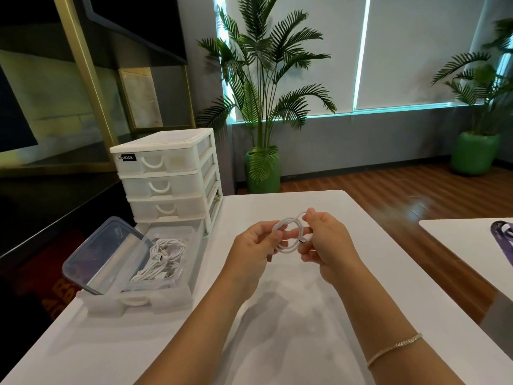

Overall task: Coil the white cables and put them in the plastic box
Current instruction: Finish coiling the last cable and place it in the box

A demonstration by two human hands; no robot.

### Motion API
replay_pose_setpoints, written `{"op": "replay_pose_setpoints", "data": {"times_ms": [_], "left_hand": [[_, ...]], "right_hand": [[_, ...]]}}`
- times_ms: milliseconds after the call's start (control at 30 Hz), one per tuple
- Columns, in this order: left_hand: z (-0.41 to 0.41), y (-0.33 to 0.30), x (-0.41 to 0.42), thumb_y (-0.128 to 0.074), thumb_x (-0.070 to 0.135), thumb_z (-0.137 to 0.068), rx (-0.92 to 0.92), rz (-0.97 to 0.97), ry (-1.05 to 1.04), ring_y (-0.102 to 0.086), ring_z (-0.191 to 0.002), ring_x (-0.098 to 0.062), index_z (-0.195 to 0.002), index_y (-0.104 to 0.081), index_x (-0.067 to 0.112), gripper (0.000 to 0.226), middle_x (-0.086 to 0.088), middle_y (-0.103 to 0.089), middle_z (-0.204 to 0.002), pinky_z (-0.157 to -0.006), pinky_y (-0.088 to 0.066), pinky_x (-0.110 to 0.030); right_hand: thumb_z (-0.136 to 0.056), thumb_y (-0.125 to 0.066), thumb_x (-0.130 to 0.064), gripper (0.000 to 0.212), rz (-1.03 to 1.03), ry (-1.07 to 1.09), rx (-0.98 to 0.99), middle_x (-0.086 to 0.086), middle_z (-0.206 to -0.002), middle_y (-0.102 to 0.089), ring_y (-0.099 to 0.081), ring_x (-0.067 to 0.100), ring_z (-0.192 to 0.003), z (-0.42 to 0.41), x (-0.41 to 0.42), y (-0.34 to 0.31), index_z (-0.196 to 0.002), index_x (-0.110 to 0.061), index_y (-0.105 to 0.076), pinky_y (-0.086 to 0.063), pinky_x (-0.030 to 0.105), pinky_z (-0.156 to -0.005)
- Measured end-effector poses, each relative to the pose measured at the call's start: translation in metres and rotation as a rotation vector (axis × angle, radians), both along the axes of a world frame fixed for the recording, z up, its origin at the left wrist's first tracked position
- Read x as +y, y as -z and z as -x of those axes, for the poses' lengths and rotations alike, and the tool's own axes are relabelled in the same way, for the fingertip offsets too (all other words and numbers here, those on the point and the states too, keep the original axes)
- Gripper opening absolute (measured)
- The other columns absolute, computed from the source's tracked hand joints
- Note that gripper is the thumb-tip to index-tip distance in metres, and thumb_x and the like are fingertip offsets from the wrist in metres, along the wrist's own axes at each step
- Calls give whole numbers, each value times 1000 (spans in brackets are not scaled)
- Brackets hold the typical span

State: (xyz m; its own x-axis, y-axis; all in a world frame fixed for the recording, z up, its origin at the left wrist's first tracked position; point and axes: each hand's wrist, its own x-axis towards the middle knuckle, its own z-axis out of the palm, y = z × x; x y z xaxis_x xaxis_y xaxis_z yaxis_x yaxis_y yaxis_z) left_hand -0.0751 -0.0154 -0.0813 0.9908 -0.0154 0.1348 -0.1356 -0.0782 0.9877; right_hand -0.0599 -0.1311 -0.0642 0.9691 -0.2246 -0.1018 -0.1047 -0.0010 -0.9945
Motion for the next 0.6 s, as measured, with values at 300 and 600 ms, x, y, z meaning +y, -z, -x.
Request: {"op": "replay_pose_setpoints", "data": {"times_ms": [300, 600], "left_hand": [[0, 4, -2, -61, 8, -87, -79, -223, 38, -61, -91, -18, -102, -48, 34, 33, 2, -63, -96, -84, -52, -25], [0, 2, 4, -76, 25, -75, -198, -386, -16, -58, -79, -7, -105, -61, 37, 35, 15, -60, -93, -72, -46, -10]], "right_hand": [[-97, -46, -24, 29, -28, -76, 127, 8, -62, -48, -32, 10, -42, 1, -3, 2, -79, -5, -60, -30, 21, -40], [-90, -47, -3, 27, -47, -161, 137, 8, -54, -43, -25, 10, -37, 2, -5, 3, -68, -2, -63, -21, 19, -34]]}}
